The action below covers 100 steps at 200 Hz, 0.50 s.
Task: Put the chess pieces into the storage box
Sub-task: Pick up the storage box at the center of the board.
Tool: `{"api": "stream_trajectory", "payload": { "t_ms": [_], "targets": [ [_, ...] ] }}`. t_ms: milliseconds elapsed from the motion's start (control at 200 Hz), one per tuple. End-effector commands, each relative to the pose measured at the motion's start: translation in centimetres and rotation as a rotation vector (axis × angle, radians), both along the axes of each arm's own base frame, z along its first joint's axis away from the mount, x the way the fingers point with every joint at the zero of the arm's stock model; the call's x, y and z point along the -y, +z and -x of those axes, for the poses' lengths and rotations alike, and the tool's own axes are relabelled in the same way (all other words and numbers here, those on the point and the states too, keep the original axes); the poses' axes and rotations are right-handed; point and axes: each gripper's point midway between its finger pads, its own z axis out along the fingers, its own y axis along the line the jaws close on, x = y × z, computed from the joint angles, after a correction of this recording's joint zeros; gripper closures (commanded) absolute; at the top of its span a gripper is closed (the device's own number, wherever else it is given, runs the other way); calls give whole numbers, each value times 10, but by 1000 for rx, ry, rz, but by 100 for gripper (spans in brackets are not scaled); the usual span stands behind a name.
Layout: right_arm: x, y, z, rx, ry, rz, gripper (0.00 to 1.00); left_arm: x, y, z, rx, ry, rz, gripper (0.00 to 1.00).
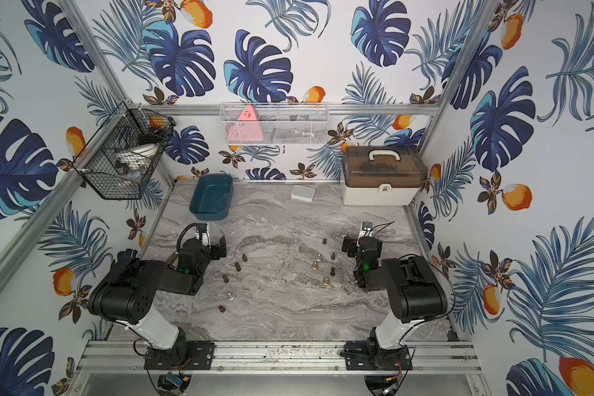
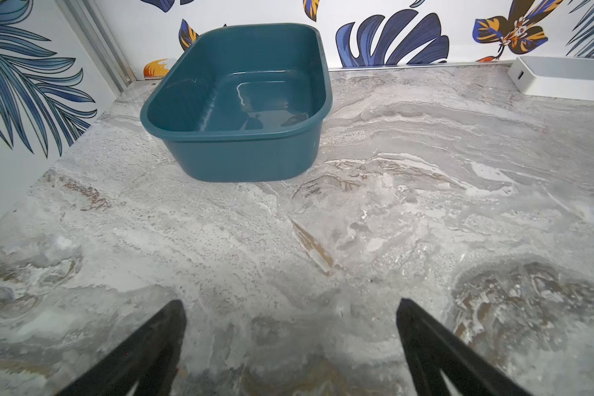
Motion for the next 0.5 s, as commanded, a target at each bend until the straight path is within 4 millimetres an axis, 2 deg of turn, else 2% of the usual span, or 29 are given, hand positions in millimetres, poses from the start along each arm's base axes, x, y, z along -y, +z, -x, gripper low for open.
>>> {"api": "stream_trajectory", "payload": {
  "t_ms": [0, 280, 390, 495],
  "targets": [
    [-13, 2, -5, -5, 82, -3, 0, 2, 6, -3, 23, -11, -5, 1],
    [-17, 2, -5, -9, 101, -14, 0, 3, 6, -2, 25, -16, -7, 1],
    [5, 8, -1, 26, -33, -5, 0, 3, 7, -3, 28, -17, -7, 1],
    [4, 9, -1, 26, -27, 5, 0, 2, 6, -3, 24, -23, 6, 1]
  ]
}}
